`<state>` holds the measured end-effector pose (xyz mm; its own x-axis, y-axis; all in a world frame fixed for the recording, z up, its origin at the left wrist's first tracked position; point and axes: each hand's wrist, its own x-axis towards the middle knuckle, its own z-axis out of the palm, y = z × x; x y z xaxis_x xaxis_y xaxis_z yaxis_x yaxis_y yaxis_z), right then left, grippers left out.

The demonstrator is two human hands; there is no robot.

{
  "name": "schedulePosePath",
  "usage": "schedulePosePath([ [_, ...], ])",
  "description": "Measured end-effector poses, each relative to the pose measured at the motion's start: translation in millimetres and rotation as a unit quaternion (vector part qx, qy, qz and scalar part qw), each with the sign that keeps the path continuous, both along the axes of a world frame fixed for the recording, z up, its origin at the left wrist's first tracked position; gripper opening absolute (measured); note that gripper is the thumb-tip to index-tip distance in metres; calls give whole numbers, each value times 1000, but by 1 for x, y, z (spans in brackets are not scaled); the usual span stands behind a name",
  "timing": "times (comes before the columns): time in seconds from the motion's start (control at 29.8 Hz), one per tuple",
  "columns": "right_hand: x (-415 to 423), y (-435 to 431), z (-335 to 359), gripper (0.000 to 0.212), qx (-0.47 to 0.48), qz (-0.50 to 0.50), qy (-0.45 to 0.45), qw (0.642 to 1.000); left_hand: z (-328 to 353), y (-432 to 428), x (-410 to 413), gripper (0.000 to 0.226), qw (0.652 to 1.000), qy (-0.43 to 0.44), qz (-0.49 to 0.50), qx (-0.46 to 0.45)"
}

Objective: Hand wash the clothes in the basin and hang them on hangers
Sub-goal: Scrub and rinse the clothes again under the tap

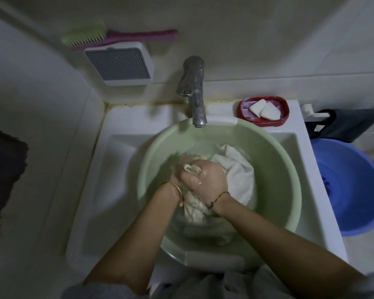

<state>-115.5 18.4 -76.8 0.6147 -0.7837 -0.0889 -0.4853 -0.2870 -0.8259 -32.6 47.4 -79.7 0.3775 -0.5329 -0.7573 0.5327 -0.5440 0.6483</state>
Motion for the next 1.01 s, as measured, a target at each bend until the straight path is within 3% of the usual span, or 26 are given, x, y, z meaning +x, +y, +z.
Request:
schedulePosePath([
  [0.13, 10, -40, -5, 30, 32, -51, 116, 991, 13, -5, -26, 38, 998, -66, -12, 16],
  [0.2, 10, -59, -22, 27, 62, -74, 136, 986, 14, -7, -26, 35, 985, -127, -100, 60],
  [0.24, 8, -63, -32, 25, 55, -76, 129, 987, 10, -6, -21, 35, 964, -199, -157, 84],
  [0.3, 2, -61, -47, 28, 14, -59, 114, 992, 1, 2, -6, 40, 869, -393, -262, 145],
  [0.37, -5, -54, -61, 45, -46, -36, 170, 984, -12, 11, 1, 57, 721, -538, -383, 210],
  [0.44, -9, -39, -71, 59, -126, 46, 276, 952, -26, 19, -2, 71, 571, -610, -500, 228],
  [0.47, -11, -30, -78, 64, -160, 110, 308, 931, -35, 20, -3, 73, 517, -615, -548, 231],
  [0.57, -16, -22, -100, 66, -254, 224, 334, 880, -54, 21, 2, 78, 455, -561, -635, 275],
  [0.64, -21, -36, -104, 49, -195, 237, 373, 876, -63, 23, 0, 78, 458, -520, -662, 285],
  [0.71, -26, -47, -98, 46, -86, 202, 394, 893, -70, 25, -2, 74, 478, -496, -666, 287],
  [0.84, -24, -38, -81, 47, 3, 146, 333, 931, -74, 21, 0, 75, 488, -498, -664, 269],
  [0.91, -23, -35, -69, 41, 61, 90, 255, 961, -71, 14, 10, 75, 544, -497, -640, 216],
  [1.01, -18, -40, -27, 24, 38, 43, 121, 991, -48, 8, 30, 38, 652, -488, -571, 104],
])
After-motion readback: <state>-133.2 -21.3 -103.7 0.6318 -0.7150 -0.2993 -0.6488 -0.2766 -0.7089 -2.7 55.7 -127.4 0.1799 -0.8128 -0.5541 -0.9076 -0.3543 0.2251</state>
